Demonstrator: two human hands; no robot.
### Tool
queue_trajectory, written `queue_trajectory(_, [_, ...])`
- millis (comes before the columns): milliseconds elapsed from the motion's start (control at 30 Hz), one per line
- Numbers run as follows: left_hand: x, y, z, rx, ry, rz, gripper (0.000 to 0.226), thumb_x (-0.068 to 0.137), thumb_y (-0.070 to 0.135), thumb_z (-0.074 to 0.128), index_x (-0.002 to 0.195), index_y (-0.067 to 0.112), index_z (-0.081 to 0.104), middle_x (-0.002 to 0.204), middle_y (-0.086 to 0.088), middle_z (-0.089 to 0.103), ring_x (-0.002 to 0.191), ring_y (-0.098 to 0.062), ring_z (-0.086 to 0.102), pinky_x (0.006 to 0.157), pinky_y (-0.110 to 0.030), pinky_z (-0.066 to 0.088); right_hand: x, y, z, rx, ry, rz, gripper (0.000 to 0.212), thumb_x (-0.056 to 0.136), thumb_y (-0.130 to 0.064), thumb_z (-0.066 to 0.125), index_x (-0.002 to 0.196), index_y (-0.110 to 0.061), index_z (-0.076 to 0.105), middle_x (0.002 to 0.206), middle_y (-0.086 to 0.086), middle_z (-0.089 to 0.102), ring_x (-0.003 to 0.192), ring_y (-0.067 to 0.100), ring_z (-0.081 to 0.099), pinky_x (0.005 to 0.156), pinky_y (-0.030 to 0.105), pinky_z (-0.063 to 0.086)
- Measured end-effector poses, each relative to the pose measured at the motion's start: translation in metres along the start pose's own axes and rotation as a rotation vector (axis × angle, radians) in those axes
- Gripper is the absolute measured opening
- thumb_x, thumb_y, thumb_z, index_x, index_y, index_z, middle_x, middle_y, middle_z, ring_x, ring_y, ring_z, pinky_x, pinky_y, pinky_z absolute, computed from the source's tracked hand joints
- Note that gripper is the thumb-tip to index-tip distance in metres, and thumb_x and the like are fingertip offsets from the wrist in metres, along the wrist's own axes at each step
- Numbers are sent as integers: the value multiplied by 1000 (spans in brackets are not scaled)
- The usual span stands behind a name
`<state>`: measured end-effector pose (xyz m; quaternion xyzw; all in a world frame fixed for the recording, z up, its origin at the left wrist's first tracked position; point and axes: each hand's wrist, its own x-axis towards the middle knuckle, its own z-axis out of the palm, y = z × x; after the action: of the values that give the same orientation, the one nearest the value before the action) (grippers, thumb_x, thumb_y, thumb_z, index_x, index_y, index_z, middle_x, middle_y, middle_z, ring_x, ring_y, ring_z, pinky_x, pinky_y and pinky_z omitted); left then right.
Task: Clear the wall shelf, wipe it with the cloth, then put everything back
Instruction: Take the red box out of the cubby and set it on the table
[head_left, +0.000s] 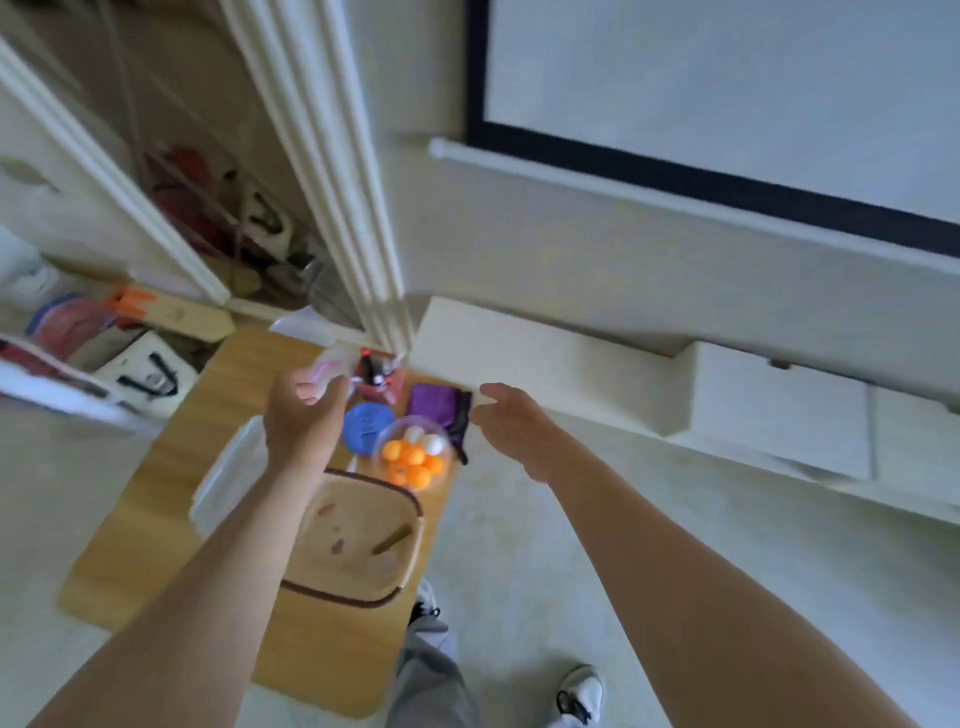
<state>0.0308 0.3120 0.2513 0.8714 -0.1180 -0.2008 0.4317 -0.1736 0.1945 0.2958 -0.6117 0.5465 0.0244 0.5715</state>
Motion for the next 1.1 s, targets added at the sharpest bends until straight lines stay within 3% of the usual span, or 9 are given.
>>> queue_trajectory(67, [-38,33,35,-9,-101,65,20,81,37,71,90,23,60,84,14,71,87,-4,67,83,-29,51,-26,24,-43,63,40,18,49,98,-18,52,147,-19,47,130,4,54,104,18,50,85,28,39])
queue_trajectory(133, [-81,66,68,-36,-200,106,28,77,42,71,98,25,62,88,9,70,87,-12,66,86,-34,53,-50,49,-86,107,107,10,52,98,-21,53,149,-22,43,127,0,51,105,17,49,87,26,36])
queue_trajectory(233, [-147,112,109,-57,-346,196,36,84,35,72,114,18,61,89,10,62,80,-4,58,70,-14,44,-91,86,-153,154,213,-6,51,98,-22,52,148,-21,43,110,-1,55,100,17,51,85,26,38])
queue_trajectory(367, [-229,154,154,-6,-542,318,54,65,55,67,110,27,61,97,3,69,88,-17,66,84,-40,55,-146,139,-232,206,364,-4,52,95,-27,52,147,-24,46,128,6,58,112,24,57,91,34,47])
queue_trajectory(500, [-309,181,190,79,-691,448,65,57,59,62,113,26,61,94,8,66,86,-16,65,87,-40,53,-195,198,-283,299,463,34,48,96,-26,53,144,-23,46,120,3,58,107,24,57,89,34,46])
queue_trajectory(733, [-395,191,224,168,-903,562,56,63,48,64,113,24,57,96,2,66,81,-2,60,66,-18,42,-249,273,-314,398,586,113,46,95,-24,58,140,-20,51,126,5,56,111,23,55,92,30,43])
queue_trajectory(867, [-402,194,234,200,-979,562,68,52,60,64,111,28,57,99,1,68,88,-10,66,71,-24,46,-262,288,-314,426,636,151,43,93,-23,59,136,-18,56,129,8,59,114,26,58,93,32,45])
queue_trajectory(1000, [-397,202,239,206,-1030,570,58,62,50,65,115,26,57,102,0,67,92,-14,65,73,-27,47,-267,287,-312,438,675,177,42,94,-23,61,135,-18,55,120,7,62,109,23,59,90,28,44])
queue_trajectory(1100, [-391,207,238,189,-1052,563,57,64,47,64,116,25,57,103,0,65,81,-10,64,60,-19,45,-259,287,-311,404,686,188,41,95,-24,60,135,-18,54,110,4,62,102,20,58,87,27,44])
